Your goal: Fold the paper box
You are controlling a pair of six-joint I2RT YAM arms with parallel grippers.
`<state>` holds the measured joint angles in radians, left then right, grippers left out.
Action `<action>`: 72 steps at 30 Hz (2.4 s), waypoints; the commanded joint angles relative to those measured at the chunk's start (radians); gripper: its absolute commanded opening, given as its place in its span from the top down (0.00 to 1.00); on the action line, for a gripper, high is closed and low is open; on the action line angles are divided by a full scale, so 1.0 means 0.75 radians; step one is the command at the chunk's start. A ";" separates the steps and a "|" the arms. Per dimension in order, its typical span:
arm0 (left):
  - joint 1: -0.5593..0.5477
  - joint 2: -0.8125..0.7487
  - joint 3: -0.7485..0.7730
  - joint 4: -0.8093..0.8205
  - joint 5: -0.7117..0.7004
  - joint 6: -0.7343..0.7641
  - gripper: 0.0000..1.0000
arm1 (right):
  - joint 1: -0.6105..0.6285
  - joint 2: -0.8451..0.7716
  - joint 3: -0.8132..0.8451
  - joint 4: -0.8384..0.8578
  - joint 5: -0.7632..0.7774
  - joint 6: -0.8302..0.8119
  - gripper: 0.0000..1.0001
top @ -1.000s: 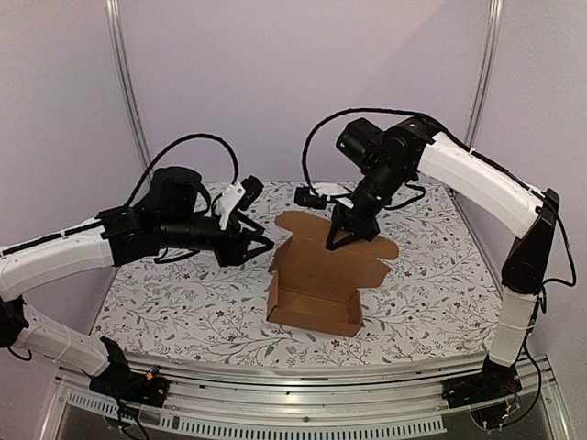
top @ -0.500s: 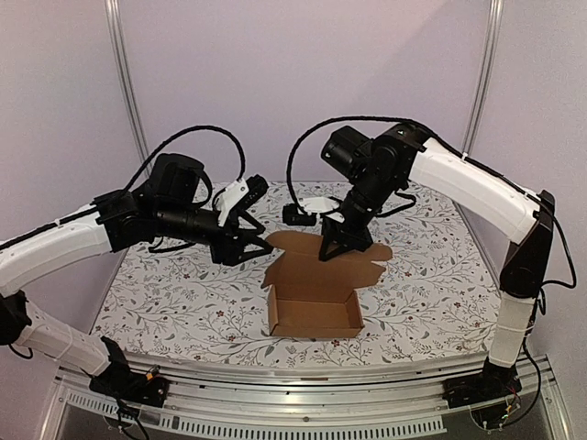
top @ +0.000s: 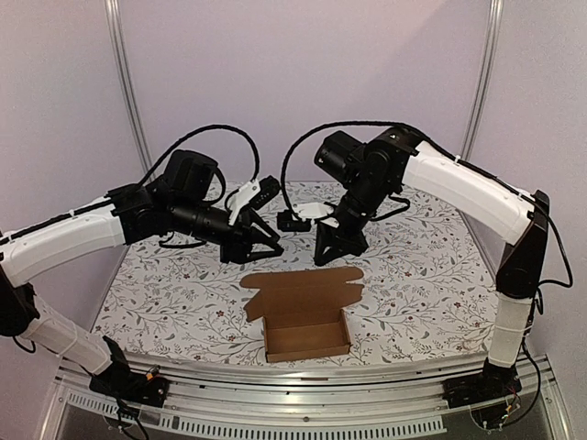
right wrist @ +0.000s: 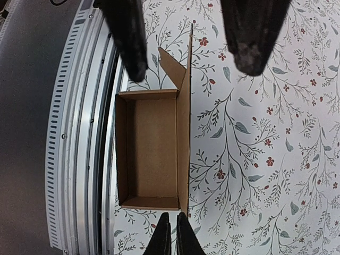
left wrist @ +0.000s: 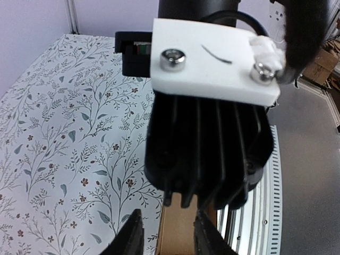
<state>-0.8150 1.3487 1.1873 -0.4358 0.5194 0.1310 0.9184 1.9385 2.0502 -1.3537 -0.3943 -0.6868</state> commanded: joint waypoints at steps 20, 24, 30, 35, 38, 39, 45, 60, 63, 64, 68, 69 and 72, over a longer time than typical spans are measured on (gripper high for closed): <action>-0.083 0.400 0.179 -0.253 0.053 0.149 0.64 | -0.424 -0.487 -0.761 0.012 -0.127 -0.019 0.49; -0.095 0.444 0.223 -0.263 0.047 0.140 0.86 | -0.497 -0.459 -0.847 0.123 -0.154 -0.020 0.49; -0.121 0.372 0.175 -0.217 -0.056 0.174 1.00 | -0.583 -0.259 -0.826 0.252 -0.199 0.035 0.51; -0.114 0.265 0.058 -0.065 -0.116 0.151 1.00 | -0.566 -0.186 -0.815 0.330 -0.415 0.070 0.50; -0.088 0.248 0.034 -0.035 -0.079 0.137 1.00 | -0.565 -0.221 -0.837 0.455 -0.445 0.129 0.50; -0.080 0.245 0.031 -0.024 -0.061 0.126 1.00 | -0.566 -0.226 -0.828 0.472 -0.446 0.141 0.50; -0.012 0.254 0.019 0.075 -0.013 -0.010 1.00 | -0.559 -0.173 -0.739 0.434 -0.584 0.149 0.50; 0.086 0.301 -0.022 0.348 0.001 -0.329 1.00 | -0.540 -0.246 -0.788 0.692 -0.427 0.548 0.52; 0.086 0.308 -0.011 0.309 0.021 -0.308 1.00 | -0.571 -0.236 -0.748 0.663 -0.243 0.591 0.51; 0.086 0.305 -0.012 0.299 0.038 -0.297 1.00 | -0.603 -0.238 -0.744 0.653 -0.238 0.569 0.50; 0.087 0.283 -0.032 0.279 0.070 -0.270 1.00 | -0.766 -0.262 -0.725 0.557 -0.567 0.414 0.48; 0.087 0.275 -0.042 0.290 0.081 -0.270 1.00 | -0.778 -0.273 -0.723 0.523 -0.625 0.372 0.46; 0.087 0.262 -0.072 0.335 0.109 -0.301 1.00 | -0.780 -0.307 -0.730 0.438 -0.749 0.186 0.40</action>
<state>-0.7658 1.5654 1.1698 -0.2363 0.5636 -0.0761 0.3439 1.7725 1.4818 -0.9199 -0.7822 -0.3794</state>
